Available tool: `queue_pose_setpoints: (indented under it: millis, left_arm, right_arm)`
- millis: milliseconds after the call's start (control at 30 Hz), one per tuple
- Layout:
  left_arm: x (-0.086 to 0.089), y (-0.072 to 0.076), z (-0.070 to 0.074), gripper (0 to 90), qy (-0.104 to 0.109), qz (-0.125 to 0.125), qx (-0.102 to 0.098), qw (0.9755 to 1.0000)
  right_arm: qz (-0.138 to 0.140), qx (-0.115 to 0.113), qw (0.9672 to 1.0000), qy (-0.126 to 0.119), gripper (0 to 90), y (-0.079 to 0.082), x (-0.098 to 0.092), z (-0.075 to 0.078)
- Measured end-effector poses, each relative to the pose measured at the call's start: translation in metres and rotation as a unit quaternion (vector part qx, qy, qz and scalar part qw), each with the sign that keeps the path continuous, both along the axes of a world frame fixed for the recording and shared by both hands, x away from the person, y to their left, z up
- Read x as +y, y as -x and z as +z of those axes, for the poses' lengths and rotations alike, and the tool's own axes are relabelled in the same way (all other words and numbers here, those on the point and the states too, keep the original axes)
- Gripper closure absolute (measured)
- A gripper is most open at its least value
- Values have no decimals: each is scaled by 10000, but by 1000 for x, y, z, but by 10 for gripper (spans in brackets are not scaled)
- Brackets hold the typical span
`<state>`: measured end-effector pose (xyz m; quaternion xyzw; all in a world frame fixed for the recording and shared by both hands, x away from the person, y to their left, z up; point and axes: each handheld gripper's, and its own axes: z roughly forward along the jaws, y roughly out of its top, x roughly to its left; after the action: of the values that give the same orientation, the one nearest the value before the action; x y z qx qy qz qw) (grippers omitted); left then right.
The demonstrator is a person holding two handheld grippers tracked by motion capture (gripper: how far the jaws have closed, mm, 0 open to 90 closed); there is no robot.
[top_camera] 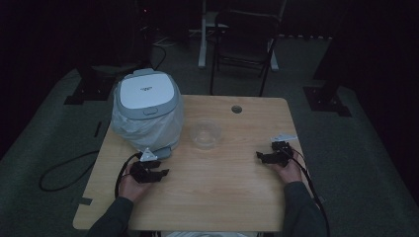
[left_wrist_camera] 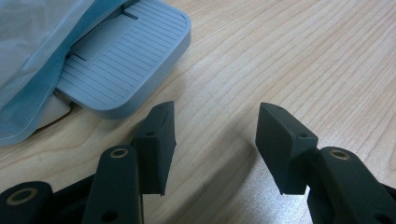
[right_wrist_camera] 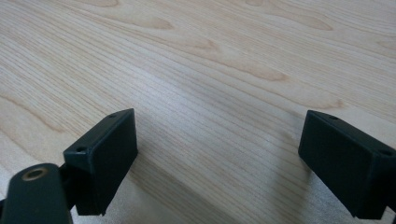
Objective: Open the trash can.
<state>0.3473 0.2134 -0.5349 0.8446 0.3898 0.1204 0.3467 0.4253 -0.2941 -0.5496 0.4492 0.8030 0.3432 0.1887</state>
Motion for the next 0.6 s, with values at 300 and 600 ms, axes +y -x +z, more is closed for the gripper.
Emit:
queue_pose_setpoints:
  millis: [300, 600]
  left_arm:
    - [0, 1, 0, 478, -72, 2, -73, 9999]
    - [0, 1, 0, 468, -72, 24, -59, 10000]
  right_arm:
    - [-21, -2, 10000, -5, 122, 1, 1, 0]
    - [-87, -21, 10000, -13, 131, 5, 1, 0]
